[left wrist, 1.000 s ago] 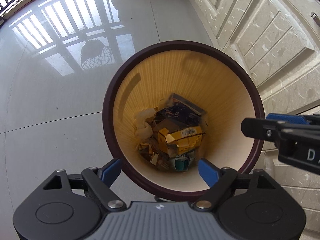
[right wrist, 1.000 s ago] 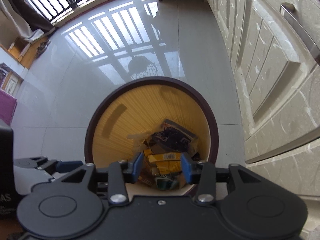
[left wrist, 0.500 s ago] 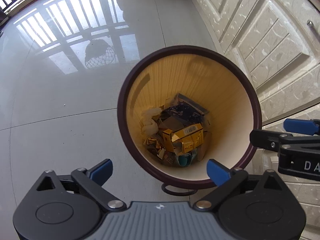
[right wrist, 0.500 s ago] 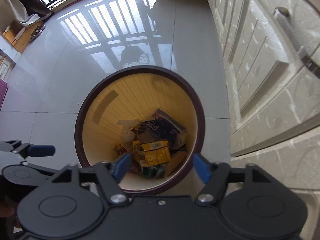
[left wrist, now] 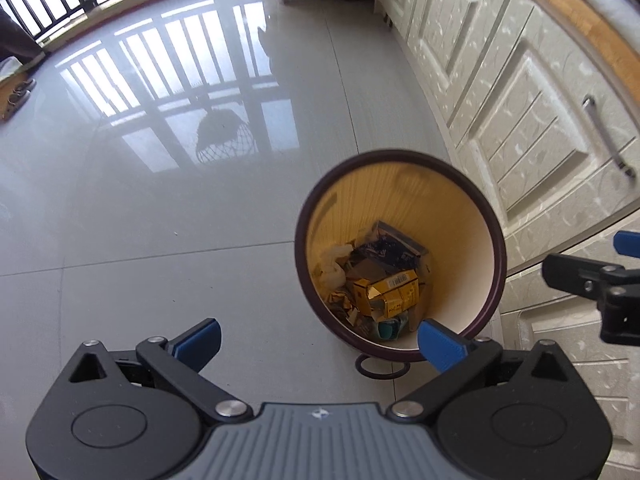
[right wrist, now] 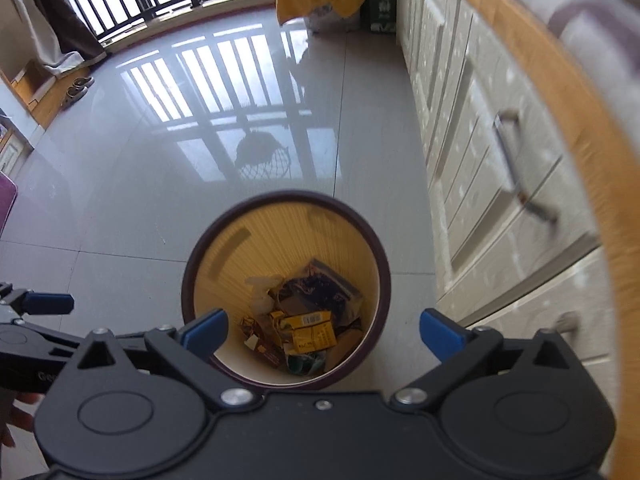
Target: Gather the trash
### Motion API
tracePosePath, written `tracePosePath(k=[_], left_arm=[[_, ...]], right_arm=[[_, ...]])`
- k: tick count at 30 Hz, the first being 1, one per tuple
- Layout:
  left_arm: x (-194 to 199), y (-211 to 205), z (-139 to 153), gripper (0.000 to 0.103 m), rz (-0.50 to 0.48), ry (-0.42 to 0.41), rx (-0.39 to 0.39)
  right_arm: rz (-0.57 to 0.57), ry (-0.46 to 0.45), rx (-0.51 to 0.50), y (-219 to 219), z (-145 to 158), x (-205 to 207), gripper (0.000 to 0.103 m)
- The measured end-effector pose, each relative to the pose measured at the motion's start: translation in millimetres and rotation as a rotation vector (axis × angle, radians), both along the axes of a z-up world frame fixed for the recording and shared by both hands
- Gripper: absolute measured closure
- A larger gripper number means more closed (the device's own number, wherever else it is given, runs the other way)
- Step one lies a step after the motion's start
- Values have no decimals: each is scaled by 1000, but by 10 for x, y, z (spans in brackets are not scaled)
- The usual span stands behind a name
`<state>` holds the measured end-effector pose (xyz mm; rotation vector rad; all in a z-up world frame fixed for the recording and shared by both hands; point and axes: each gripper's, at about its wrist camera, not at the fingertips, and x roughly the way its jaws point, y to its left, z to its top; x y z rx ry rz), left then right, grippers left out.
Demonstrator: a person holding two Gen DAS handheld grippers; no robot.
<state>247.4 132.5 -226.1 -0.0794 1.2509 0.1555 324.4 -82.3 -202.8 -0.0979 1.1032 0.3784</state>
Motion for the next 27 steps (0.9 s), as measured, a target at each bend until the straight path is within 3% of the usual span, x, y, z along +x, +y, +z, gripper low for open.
tracePosePath(k=[14,27], left_arm=[[-481,-133,1047,0,20,-146,36],[-1221,-468,1769,0,50,-314,67]], right_arm=[[-6,-128,-6,-281,1091,-470,0],[-30,-231,-2,-741,1712,-1189,0]])
